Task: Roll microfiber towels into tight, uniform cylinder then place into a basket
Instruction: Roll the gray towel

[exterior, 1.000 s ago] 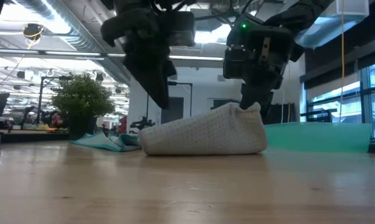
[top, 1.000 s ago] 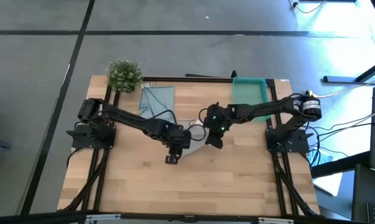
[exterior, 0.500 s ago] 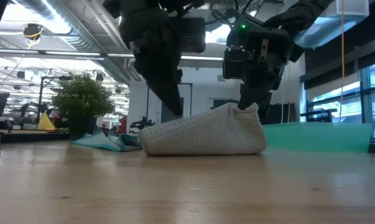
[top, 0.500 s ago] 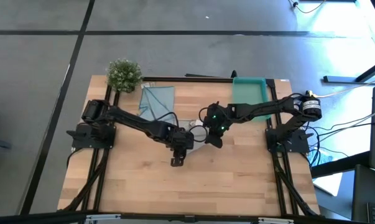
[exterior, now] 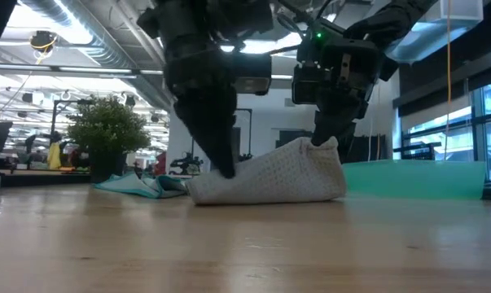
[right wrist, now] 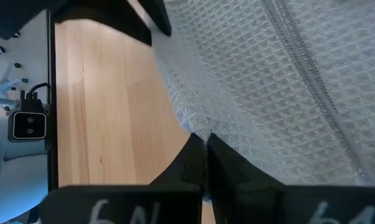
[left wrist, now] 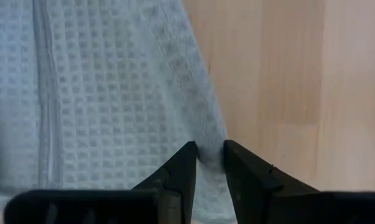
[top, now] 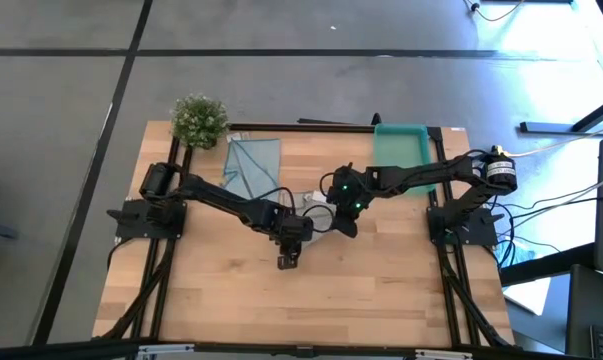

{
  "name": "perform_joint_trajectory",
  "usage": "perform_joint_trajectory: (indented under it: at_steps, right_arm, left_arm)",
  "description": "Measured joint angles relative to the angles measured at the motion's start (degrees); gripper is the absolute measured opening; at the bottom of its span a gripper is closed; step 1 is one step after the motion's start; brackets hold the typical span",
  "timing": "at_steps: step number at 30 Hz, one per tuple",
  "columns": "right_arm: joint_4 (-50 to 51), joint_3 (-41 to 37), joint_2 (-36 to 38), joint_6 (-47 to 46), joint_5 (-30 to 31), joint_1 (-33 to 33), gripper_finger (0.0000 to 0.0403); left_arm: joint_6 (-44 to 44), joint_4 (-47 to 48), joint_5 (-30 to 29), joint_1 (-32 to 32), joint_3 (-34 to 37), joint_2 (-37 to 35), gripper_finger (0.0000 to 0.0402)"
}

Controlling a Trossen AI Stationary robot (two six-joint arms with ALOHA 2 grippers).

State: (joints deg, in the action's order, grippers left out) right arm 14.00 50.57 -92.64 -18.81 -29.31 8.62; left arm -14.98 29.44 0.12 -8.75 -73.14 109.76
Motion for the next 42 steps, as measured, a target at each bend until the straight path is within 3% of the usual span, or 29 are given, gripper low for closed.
perform_joint_trajectory:
  at_steps: [5, 11, 24, 37, 42]
  right_arm:
    - [0.1, 0.0, 0.0, 0.0, 0.3, 0.0, 0.0006]
    - [0.1, 0.0, 0.0, -0.4, 0.4, 0.1, 0.0006]
    - [-0.4, 0.1, -0.1, -3.2, 5.6, 3.7, 0.0006]
    - [-1.2, 0.2, -7.0, -1.7, 9.6, 5.4, 0.0006]
    - [-1.1, 0.2, -8.1, -1.7, 10.8, 5.5, 0.0006]
  left_arm:
    - [-0.1, 0.6, 0.5, 0.0, -0.1, 1.3, 0.0075]
    - [0.3, 3.0, 1.2, 0.7, -0.1, 1.2, 0.001]
    - [8.2, 6.2, 9.6, 4.4, -0.2, -1.1, 0.0003]
    - [10.2, 7.0, 10.0, 6.5, -0.4, -1.2, 0.0001]
    - [11.3, 12.5, 7.9, 8.0, -4.6, -1.1, 0.0001]
